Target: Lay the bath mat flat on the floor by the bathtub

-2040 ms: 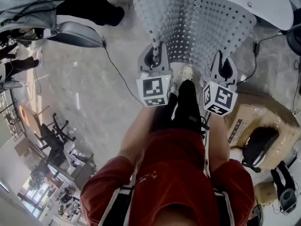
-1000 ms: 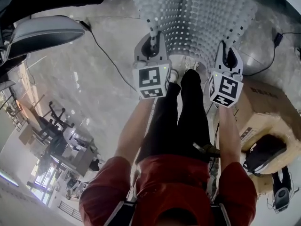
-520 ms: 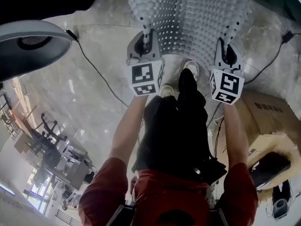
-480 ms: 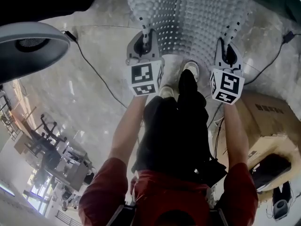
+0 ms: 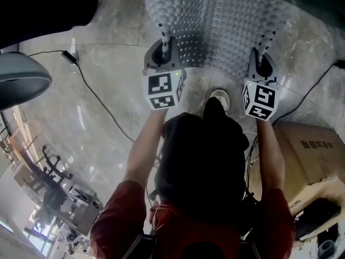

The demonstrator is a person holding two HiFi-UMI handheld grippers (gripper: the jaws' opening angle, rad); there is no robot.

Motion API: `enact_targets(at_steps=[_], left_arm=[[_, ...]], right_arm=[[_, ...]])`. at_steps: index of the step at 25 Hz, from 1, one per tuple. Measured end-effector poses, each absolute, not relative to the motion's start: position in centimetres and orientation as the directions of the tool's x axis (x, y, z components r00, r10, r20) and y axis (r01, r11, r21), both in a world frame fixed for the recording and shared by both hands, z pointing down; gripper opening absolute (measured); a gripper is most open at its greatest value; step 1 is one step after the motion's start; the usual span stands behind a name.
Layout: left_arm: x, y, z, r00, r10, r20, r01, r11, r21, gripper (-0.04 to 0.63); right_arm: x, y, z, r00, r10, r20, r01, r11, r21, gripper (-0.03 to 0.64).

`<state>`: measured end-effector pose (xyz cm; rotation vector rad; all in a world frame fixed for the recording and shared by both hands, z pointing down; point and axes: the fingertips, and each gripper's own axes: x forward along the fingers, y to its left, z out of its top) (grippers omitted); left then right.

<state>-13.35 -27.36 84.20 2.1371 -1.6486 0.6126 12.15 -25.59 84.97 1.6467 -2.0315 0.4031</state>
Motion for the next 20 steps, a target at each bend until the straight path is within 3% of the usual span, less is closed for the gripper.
enact_targets(at_steps=[20], left_arm=[[-14.2,-28.5,95.4,0.243,-0.792,0.560,-0.958,-0.287,0.009,0.057]], right_arm=[[14.3,-26.1,96.9,-0.080,-0.805,0.588,-0.972,0.193,0.132,0.051]])
